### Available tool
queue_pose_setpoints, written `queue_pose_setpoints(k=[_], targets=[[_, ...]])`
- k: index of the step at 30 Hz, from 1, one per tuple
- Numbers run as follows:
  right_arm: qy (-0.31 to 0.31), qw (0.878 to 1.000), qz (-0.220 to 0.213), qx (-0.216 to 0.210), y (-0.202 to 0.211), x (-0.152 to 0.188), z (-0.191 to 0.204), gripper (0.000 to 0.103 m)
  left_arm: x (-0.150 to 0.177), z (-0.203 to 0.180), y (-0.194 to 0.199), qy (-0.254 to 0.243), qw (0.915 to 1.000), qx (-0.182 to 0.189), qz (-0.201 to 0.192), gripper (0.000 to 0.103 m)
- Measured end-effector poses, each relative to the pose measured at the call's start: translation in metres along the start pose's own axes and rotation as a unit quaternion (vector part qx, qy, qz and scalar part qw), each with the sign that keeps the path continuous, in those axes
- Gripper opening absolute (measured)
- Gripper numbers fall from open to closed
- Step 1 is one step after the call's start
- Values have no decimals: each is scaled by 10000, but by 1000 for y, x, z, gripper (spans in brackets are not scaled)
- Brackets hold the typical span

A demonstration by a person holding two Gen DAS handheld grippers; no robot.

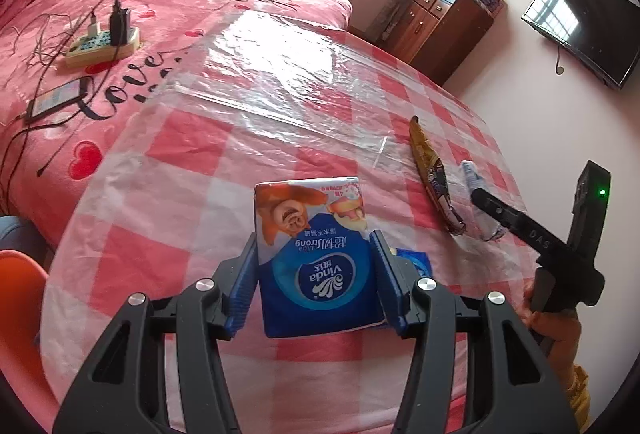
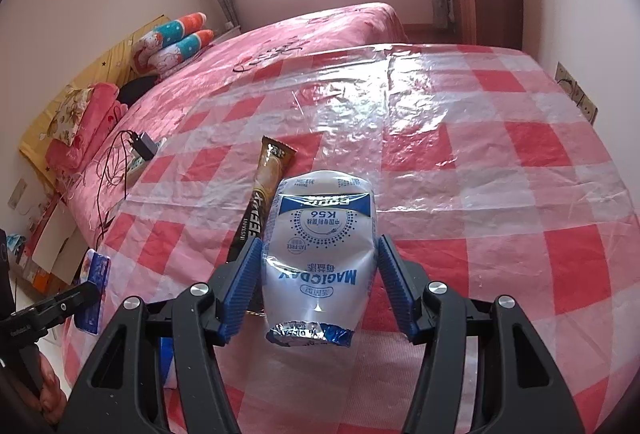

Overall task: Collect trash
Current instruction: 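Lower the white milk bag onto the sheet with the right tool while the left tool holds the tissue pack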

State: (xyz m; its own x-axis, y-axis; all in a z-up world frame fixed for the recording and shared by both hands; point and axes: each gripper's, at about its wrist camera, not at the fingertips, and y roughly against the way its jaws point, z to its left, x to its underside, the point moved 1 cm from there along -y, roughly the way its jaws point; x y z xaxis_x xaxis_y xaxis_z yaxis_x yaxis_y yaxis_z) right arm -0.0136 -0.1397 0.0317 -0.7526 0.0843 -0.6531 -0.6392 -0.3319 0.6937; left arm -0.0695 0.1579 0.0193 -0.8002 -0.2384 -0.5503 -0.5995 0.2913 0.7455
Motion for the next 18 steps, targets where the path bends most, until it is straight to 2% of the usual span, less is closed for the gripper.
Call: queue_pose_setpoints(k=[18], targets=[[275, 9996, -95, -21, 21, 14, 34, 59, 17, 21, 23, -14, 9999, -112, -74, 55]])
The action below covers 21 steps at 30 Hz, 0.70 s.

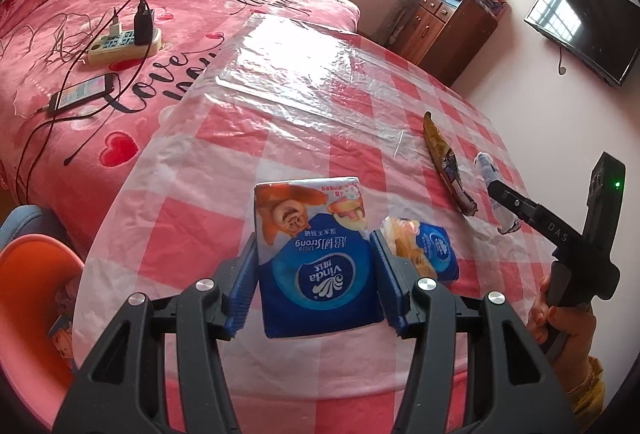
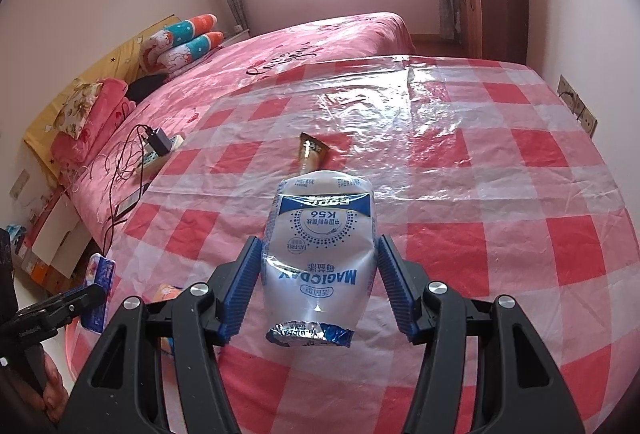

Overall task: Collect trash
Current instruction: 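Lower the white milk bag onto the sheet with the right tool while the left tool holds the tissue pack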

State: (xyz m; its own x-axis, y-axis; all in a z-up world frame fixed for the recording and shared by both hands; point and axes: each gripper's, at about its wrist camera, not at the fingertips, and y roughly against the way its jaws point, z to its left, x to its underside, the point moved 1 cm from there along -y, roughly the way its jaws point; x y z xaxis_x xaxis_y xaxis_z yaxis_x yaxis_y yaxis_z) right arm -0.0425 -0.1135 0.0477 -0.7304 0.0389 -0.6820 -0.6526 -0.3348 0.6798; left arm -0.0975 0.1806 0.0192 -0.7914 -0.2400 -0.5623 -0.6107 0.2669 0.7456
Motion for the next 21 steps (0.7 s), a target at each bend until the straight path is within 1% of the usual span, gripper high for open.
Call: queue_pose_setpoints(k=[6, 11, 21], targets=[[195, 9998, -5, -44, 6, 6, 18, 59, 13, 9, 8, -6, 10000, 10, -1, 55], [302, 9994, 16, -164, 11, 11, 31, 59, 20, 14, 12, -16, 10000, -25, 4, 55], [665, 9973, 17, -305, 22, 23, 60, 59, 29, 22, 21, 58, 10000, -8, -15, 55]])
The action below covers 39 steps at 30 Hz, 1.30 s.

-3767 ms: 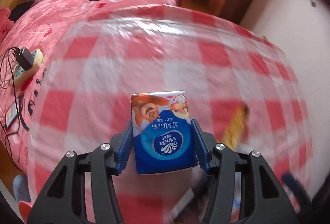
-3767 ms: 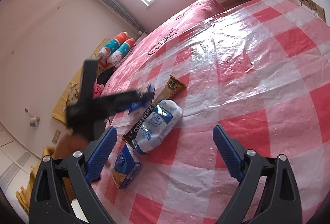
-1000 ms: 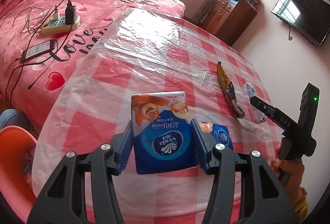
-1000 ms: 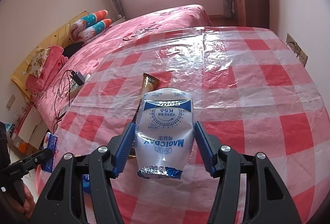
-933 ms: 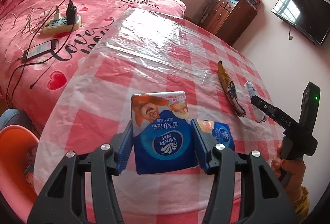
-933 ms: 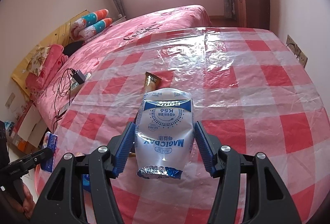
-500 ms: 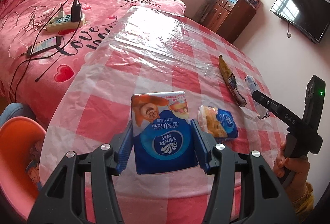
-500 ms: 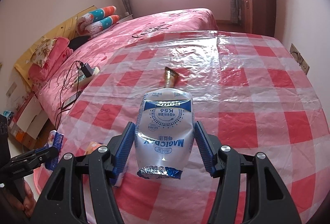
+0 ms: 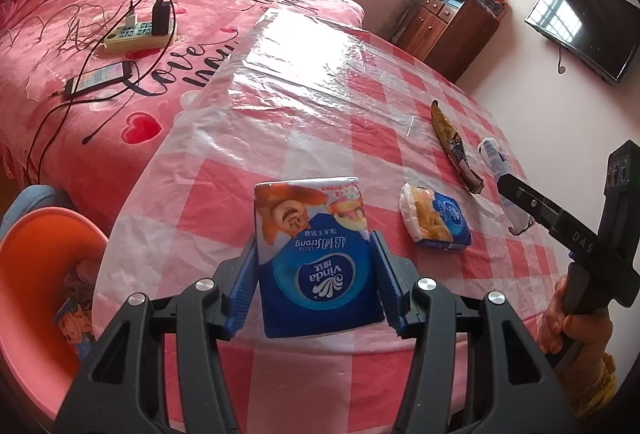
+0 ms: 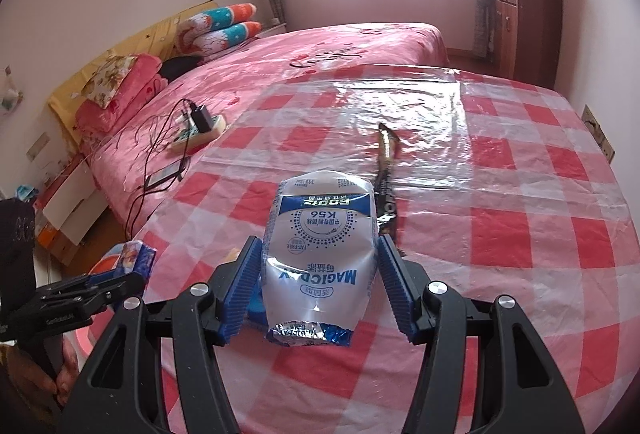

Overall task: Collect trash
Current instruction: 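Lower the white milk bag onto the sheet with the right tool while the left tool holds the tissue pack, then grasp the gold-and-black coffee stick with the right tool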

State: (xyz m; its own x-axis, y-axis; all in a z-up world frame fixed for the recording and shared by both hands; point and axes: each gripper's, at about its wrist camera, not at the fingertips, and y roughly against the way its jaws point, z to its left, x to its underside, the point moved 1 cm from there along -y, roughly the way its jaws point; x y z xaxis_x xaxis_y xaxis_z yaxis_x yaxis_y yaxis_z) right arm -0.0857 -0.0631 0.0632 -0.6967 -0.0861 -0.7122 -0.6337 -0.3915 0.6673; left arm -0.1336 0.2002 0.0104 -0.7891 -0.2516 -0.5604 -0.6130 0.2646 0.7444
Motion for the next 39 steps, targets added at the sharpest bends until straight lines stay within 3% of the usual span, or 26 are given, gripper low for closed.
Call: queue_pose_setpoints(k=[10, 17, 19, 25, 27, 34, 39], targets=[[55, 9986, 346, 401, -21, 13, -13, 59, 5, 2, -5, 54, 9998, 159, 74, 55], [-184, 9985, 499, 126, -27, 15, -21, 63, 6, -2, -11, 23, 9997, 241, 104, 55], [-411, 9983, 424, -6, -24, 9, -27, 65, 6, -3, -12, 30, 9996, 259, 100, 55], [-643, 9974, 294, 130, -35, -24, -48, 66, 3, -3, -15, 45, 9995, 298, 109, 55], [-738, 9962, 446, 135, -52, -34, -57, 62, 2, -4, -16, 31, 9995, 302, 112, 55], [-561, 9951, 728, 361, -88, -38, -62, 24, 0, -8, -18, -31, 9995, 269, 156, 55], [-421, 9965, 572, 444, -84, -35, -56, 16, -1, -9, -19, -32, 9996, 256, 153, 55]])
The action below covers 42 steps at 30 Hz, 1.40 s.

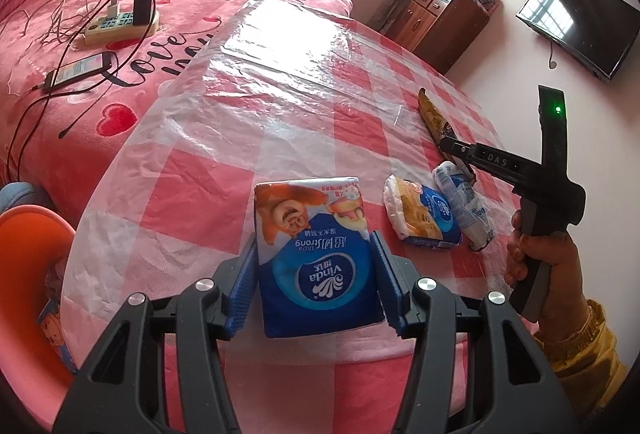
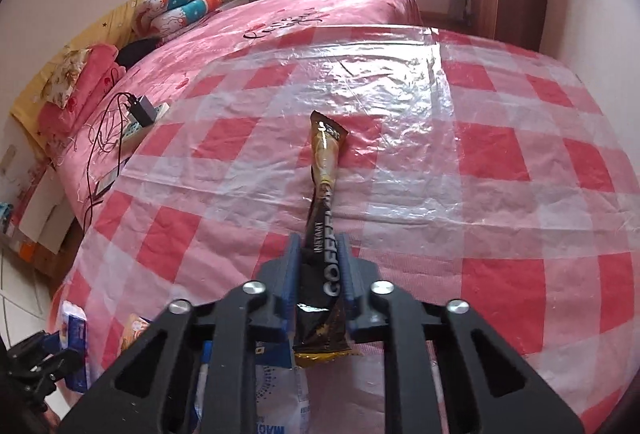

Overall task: Collect trash
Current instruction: 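Grasp the gold-and-black coffee stick with the right tool, then carry the tissue pack and coffee stick over the orange bin with both tools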

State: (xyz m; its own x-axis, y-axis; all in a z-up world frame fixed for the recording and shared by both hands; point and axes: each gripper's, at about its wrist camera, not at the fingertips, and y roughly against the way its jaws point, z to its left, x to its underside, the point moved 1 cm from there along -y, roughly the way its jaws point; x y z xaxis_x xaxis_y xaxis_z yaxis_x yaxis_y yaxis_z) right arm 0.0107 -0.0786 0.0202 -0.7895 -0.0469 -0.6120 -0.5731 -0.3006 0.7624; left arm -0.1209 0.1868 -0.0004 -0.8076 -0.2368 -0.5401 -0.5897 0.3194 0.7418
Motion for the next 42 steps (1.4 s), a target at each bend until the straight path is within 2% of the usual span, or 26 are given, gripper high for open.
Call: queue_pose_setpoints(k=[9, 18, 32, 42], targets=[[293, 9981, -521, -113, 37, 1, 21, 12, -2, 0, 11, 25, 9999, -3, -155, 55], [553, 9939, -772, -554, 73, -2, 59, 12, -4, 11, 34, 146, 9989, -70, -435, 55], [1207, 9786, -391, -1621, 87, 26, 157, 12, 2, 51, 69, 484, 9952, -386, -753, 55], [1899, 9554, 17, -2259, 85, 53, 237, 12, 22, 104, 99, 913, 9889, -826, -827, 55]])
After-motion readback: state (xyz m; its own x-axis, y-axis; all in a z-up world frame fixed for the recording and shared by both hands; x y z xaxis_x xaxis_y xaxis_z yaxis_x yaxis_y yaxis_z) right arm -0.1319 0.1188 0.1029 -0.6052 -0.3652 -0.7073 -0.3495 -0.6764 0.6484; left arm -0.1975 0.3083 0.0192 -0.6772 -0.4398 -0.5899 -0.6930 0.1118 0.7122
